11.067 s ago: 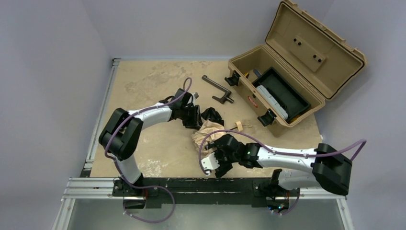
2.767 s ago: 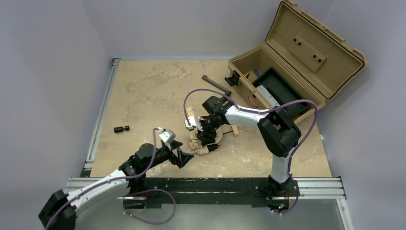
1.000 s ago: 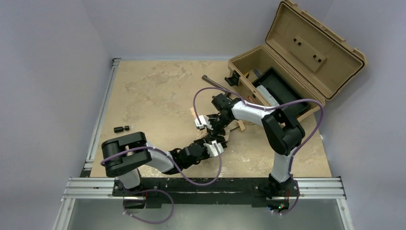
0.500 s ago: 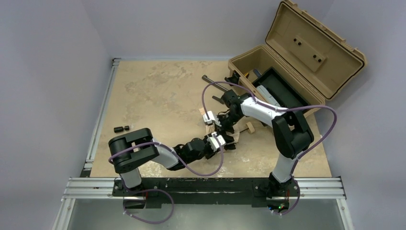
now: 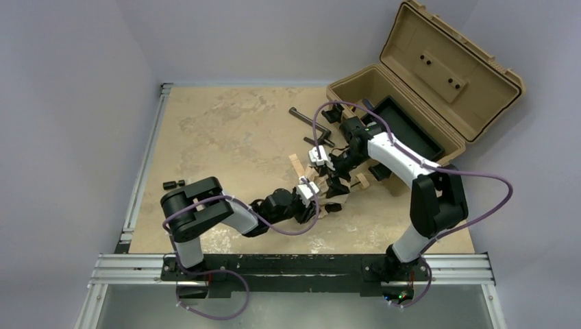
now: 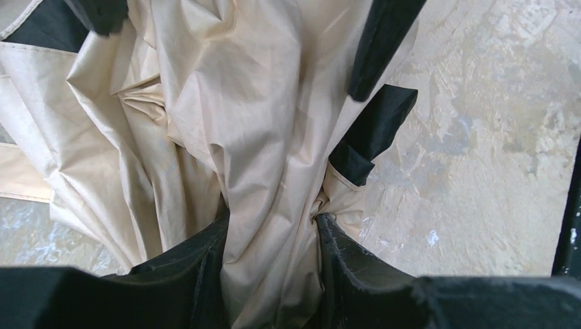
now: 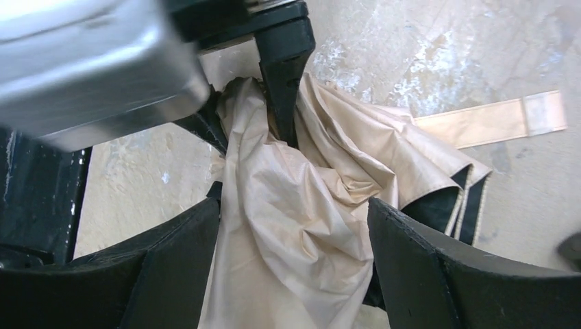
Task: Put away the umbrella
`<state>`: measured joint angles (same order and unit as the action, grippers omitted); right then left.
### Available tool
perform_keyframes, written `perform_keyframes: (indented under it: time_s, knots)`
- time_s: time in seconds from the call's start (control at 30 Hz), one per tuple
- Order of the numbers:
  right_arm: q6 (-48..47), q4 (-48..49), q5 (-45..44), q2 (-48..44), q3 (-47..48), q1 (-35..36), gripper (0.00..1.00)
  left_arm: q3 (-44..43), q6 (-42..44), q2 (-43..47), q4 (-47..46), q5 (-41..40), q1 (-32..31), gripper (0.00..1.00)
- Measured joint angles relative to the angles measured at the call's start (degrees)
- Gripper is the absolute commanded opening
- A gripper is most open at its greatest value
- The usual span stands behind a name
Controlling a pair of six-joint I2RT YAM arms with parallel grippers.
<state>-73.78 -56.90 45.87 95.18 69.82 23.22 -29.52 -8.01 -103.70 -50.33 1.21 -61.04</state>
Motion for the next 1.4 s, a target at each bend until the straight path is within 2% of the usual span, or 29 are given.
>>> perform_keyframes:
  time_s: [0.17,0.37,0.47,0.6,0.7,0.83,0.97,1.1,1.23,1.3,1.4]
  knots:
    - [-1.55,1.16,0.70,-5.92,-0.68,-1.53,0.78,-1.07,-4.13,-1.33,-0.37,3.48,1.81,0.00]
    - [-6.29,7.74,5.14,-20.81,-9.07,-3.04,0.96,-2.16,-10.69,-2.73,-0.61,9.09,4.59,0.00]
    - [-11.96,8.33,6.67,-24.85,-12.55,-3.58,0.99,-3.17,-14.01,-4.13,-1.22,12.46,5.92,0.00]
    - [-20.61,7.72,5.60,-25.55,-17.05,-3.74,0.99,-5.05,-17.86,-6.19,-1.38,17.27,7.41,0.00]
    - [-22.82,8.55,3.23,-23.89,-19.12,-3.52,0.99,-6.49,-20.24,-7.61,-1.27,20.83,8.57,0.00]
    - [-21.90,14.16,-2.38,-22.03,-22.69,-1.29,0.99,-8.13,-22.95,-8.98,-0.37,24.61,10.10,0.00]
    - [-16.87,21.68,-9.16,-21.40,-27.56,3.93,0.97,-9.14,-24.57,-9.66,0.68,27.21,11.23,0.00]
    - [-11.30,28.70,-14.86,-19.17,-31.01,7.21,0.86,-9.77,-25.90,-10.03,1.31,28.89,11.98,0.00]
    - [-6.80,35.23,-19.10,-15.91,-32.24,7.52,0.59,-10.03,-26.64,-10.05,1.88,29.88,12.37,0.00]
    - [-4.83,35.87,-19.98,-15.39,-32.24,8.00,0.45,-10.01,-27.15,-9.55,2.69,30.21,12.79,0.07]
    - [-3.32,36.63,-20.44,-14.12,-32.00,8.72,0.26,-9.44,-28.20,-7.80,4.26,30.99,14.21,0.24]
